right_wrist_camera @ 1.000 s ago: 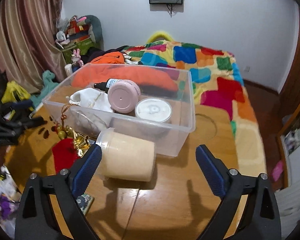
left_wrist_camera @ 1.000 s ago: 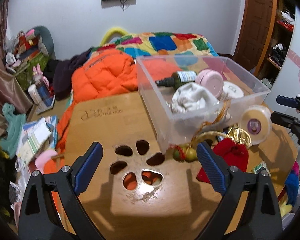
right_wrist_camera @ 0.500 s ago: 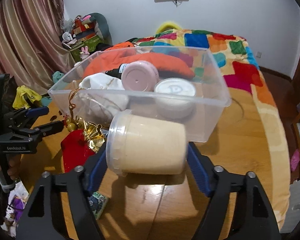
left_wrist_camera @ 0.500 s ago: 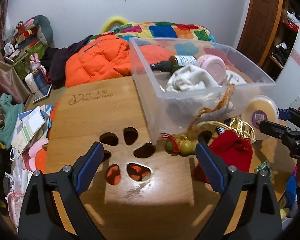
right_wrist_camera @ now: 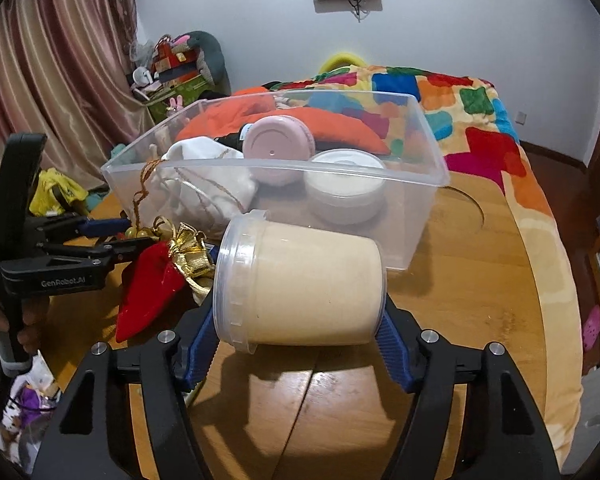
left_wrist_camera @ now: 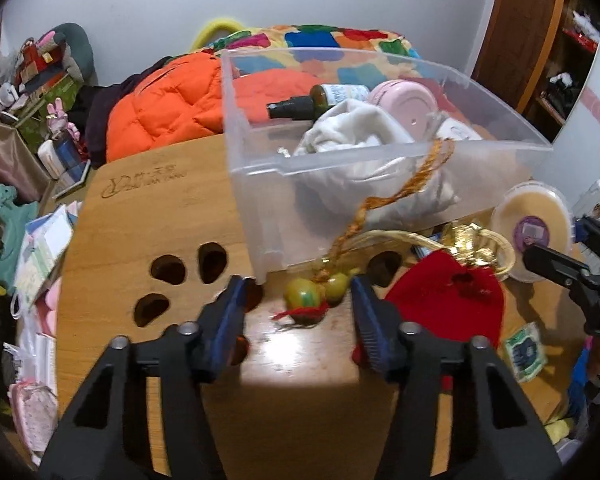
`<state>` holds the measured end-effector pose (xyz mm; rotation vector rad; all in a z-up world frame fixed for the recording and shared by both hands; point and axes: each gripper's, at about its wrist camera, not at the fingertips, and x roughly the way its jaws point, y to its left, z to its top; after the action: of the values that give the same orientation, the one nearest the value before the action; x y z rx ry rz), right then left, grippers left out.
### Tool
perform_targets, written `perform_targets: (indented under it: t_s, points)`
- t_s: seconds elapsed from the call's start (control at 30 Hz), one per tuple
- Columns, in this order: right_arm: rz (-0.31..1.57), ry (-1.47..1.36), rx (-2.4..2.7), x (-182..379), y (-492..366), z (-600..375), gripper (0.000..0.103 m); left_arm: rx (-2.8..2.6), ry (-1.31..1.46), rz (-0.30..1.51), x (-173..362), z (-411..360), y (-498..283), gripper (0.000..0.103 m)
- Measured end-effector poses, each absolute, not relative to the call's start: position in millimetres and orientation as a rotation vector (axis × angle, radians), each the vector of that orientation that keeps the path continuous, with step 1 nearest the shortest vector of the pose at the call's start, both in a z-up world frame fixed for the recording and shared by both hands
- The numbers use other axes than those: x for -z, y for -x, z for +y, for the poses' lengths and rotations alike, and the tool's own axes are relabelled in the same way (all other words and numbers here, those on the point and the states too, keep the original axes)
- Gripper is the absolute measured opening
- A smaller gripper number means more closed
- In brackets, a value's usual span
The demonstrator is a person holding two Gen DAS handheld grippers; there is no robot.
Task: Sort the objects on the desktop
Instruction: 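Grasp the beaded ornament with the left tool while the right tool lifts the cream jar, then lift the beaded ornament with the left tool while the right tool carries the cream jar toward the box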
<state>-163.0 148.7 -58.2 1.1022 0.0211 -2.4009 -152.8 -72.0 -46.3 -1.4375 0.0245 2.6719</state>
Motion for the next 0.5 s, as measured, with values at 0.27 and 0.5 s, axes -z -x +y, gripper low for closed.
perform_targets:
  t_s: [0.27,0.5]
  points:
    - [-0.081,-1.098,2.404,57,162,167,0.064,-2.718,1.405,-0.003,44,-80,148,0.031]
    - [-0.100,-1.093,2.434,54,157,173,0.064,-2.755,1.360,-0.028,39,-90,133,0.029]
